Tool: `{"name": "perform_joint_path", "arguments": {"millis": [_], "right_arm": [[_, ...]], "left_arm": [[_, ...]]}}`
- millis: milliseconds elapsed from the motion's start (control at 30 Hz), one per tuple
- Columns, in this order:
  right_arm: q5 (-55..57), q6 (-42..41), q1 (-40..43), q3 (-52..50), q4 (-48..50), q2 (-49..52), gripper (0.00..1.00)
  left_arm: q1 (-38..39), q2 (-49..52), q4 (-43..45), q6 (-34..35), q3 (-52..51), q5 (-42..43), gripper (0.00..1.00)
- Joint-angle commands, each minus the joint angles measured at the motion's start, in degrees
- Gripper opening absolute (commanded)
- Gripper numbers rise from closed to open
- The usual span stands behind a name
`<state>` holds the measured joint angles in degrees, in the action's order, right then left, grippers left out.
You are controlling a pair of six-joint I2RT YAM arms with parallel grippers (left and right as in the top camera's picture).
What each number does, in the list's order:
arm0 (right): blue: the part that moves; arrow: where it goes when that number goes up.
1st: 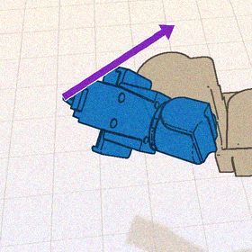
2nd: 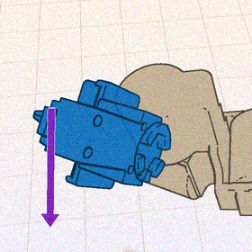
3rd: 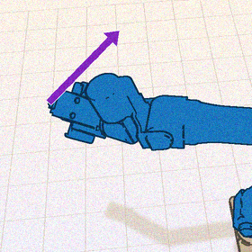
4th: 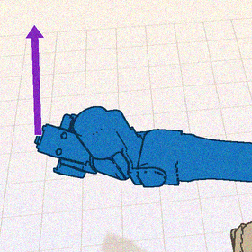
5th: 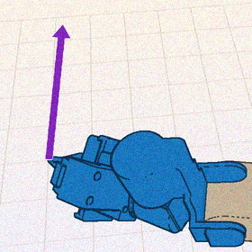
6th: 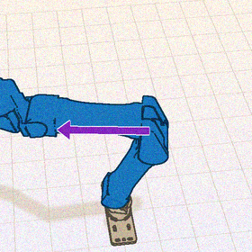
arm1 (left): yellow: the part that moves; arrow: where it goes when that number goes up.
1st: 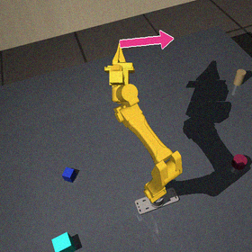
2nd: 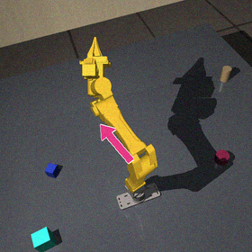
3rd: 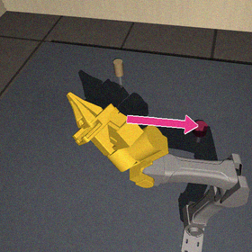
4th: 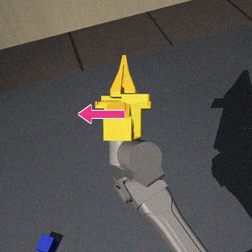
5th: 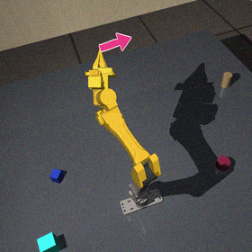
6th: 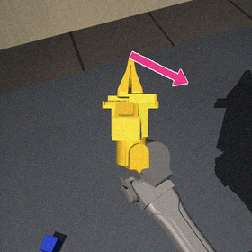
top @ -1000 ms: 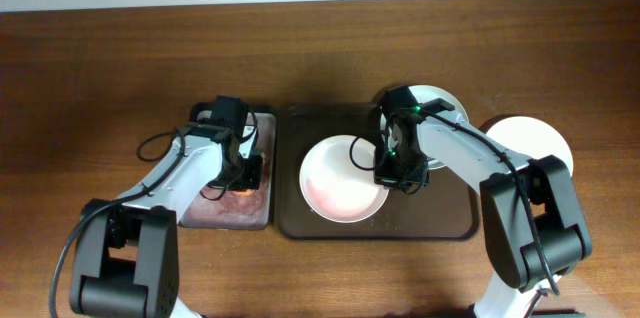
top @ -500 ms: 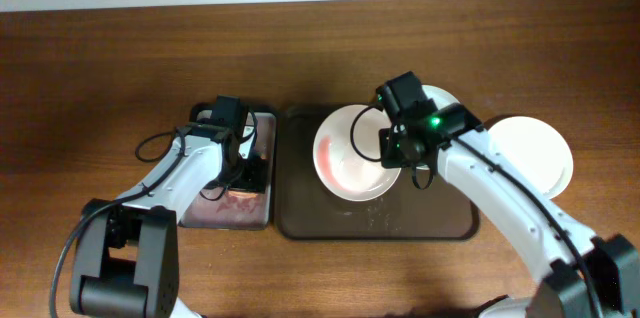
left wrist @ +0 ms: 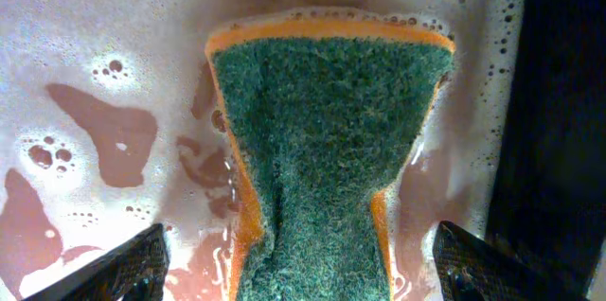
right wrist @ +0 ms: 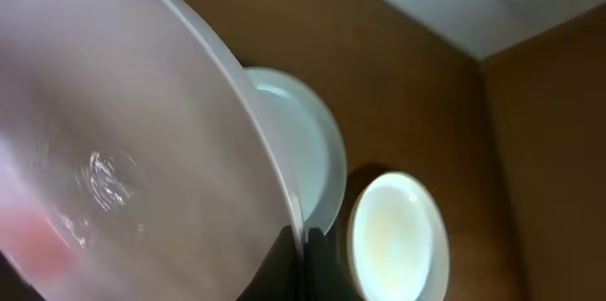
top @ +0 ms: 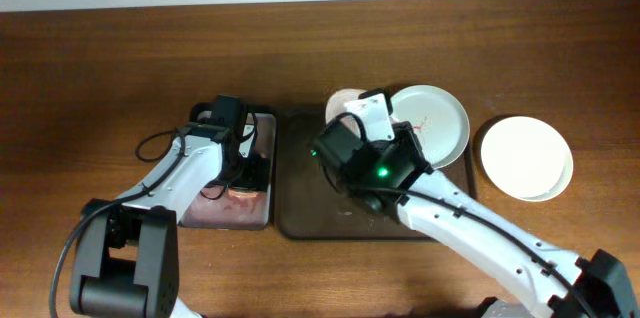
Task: Clean dirty plates on tray and stack at the side
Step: 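Lift the pinkish-white plate with the right gripper and stack it on the cream plate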
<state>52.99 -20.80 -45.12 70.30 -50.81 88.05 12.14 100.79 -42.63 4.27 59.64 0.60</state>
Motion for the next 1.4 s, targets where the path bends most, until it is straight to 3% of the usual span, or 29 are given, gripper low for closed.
{"name": "perform_joint_path", "arguments": {"millis": [0,167,267,400,633,767,900,1000,1167,1200,1267,1300,1333,1367], "right_arm": [[9.51,-0.26,-2.19,1.18,1.42,-1.14,0.04],[9.73,-2.27,-2.10,1.18,2.19,-1.14,0.04],[0.46,-6.62,0.81,1.18,2.14,-1.14,0.04],[-16.50,-11.45,12.83,1.18,1.73,-1.14,0.04],[-44.50,-11.17,45.42,1.16,1.51,-1.11,0.04],[-49.81,-11.02,61.94,1.16,0.17,0.13,0.04],[-49.86,-10.99,72.72,0.76,-1.90,2.60,0.04],[-51.95,-8.96,78.77,0.35,-2.34,5.16,0.04],[-52.37,-7.96,80.78,0.35,-3.04,6.60,0.04],[-52.46,-7.98,80.76,0.35,-3.50,6.62,0.11],[-55.49,-7.63,80.32,0.35,-3.52,6.62,0.44],[-58.21,-5.33,79.93,0.35,-3.43,6.62,0.45],[-63.01,-1.22,78.55,0.35,-3.45,6.62,0.64],[-65.51,1.01,77.40,0.31,-3.45,6.62,0.72]], "left_arm": [[0.17,0.57,0.33,-0.02,0.42,-0.33,0.87],[0.17,0.57,0.50,-0.02,0.42,-0.13,0.87],[0.17,0.57,0.59,-0.02,0.42,0.07,0.87],[0.17,0.57,0.57,-0.02,0.42,0.07,0.87],[0.17,0.57,0.57,-0.02,0.42,0.07,0.87],[0.17,0.57,0.57,-0.02,0.42,0.07,0.87],[0.17,0.57,0.57,-0.02,0.42,0.07,0.86],[0.17,0.57,0.57,-0.02,0.42,0.07,0.86],[0.17,0.57,0.57,-0.02,0.42,0.07,0.86],[0.17,0.57,0.57,-0.02,0.42,0.07,0.86],[0.17,0.57,0.57,-0.02,0.42,0.07,0.86],[0.17,0.57,0.57,-0.02,0.42,0.07,0.86],[0.17,0.57,0.55,-0.02,0.42,0.07,0.86],[0.17,0.57,0.57,-0.02,0.42,0.07,0.86]]}}
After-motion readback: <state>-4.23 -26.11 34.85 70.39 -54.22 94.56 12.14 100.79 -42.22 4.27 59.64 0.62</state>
